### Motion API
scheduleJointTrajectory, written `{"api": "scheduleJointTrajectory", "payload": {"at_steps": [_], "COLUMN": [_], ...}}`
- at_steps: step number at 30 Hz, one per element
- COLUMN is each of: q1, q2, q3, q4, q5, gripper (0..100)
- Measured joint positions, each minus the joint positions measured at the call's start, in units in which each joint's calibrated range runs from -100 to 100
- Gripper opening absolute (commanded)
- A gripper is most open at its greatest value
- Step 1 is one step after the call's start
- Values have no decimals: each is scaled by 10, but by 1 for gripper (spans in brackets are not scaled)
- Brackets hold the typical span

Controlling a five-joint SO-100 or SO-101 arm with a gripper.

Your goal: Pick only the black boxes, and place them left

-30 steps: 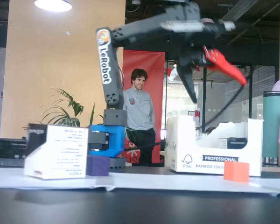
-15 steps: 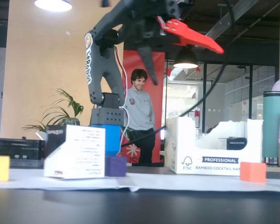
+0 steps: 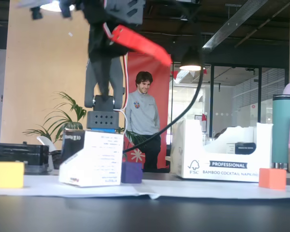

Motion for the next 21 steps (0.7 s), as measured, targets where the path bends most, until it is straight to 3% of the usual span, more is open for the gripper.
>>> {"api": "scheduleJointTrajectory", "payload": {"at_steps": [21], "q1": [43], "q2": [212], "q3": [-48], "q4": [-160], "q5": [25], "gripper": [58]}}
